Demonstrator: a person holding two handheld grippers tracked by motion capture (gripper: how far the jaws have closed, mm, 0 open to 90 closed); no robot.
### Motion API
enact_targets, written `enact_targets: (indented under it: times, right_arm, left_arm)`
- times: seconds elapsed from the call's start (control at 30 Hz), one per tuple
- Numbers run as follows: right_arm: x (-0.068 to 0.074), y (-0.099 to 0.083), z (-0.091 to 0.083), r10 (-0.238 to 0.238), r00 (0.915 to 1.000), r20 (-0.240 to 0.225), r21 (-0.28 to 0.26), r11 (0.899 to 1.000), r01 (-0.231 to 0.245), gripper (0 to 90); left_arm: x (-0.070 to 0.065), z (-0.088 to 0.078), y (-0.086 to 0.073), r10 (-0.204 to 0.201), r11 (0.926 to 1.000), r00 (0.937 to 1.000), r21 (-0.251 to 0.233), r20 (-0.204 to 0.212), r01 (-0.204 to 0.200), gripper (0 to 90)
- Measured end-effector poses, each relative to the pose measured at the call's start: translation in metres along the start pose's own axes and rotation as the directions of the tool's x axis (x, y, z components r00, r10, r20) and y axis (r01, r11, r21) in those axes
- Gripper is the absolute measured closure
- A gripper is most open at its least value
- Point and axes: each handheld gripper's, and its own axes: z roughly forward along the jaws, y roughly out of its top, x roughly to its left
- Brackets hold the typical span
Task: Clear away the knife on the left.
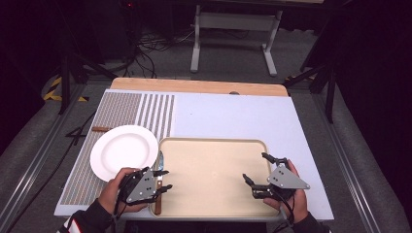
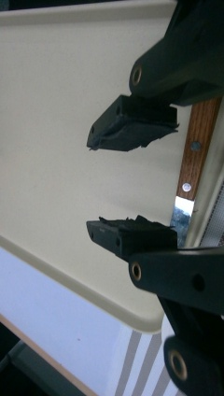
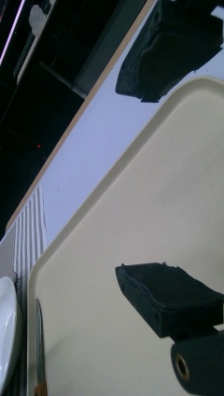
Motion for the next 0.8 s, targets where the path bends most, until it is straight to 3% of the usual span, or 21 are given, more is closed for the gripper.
enact_targets:
  times: [0.17, 0.27, 0.43, 0.8]
  right_arm:
    - [-0.001, -0.001, -0.002, -0.002, 0.9999, 0.014, 0.003, 1.0, 0.002, 11.9]
    - [-0.002, 0.0, -0.002, 0.003, 0.9998, 0.018, -0.002, 1.0, -0.003, 11.8]
    - [-0.003, 0.0, -0.001, 0.002, 0.9998, 0.019, 0.0, 1.0, -0.002, 11.7]
    - [-0.004, 0.001, 0.001, -0.003, 0.9999, 0.011, -0.005, 1.0, 0.003, 11.5]
  left_arm:
    - [0.004, -0.004, 0.0, -0.021, 0.9992, 0.9997, -0.035, -0.007, 0.021, 39.8]
    - [0.005, -0.006, -0.003, -0.05, 0.9973, 0.9983, -0.056, -0.029, 0.048, 25.4]
    - [0.009, -0.012, -0.006, -0.075, 0.994, 0.996, -0.083, -0.048, 0.071, 15.9]
    - [0.017, -0.027, -0.016, -0.121, 0.9871, 0.9879, -0.116, -0.097, 0.11, 9.4]
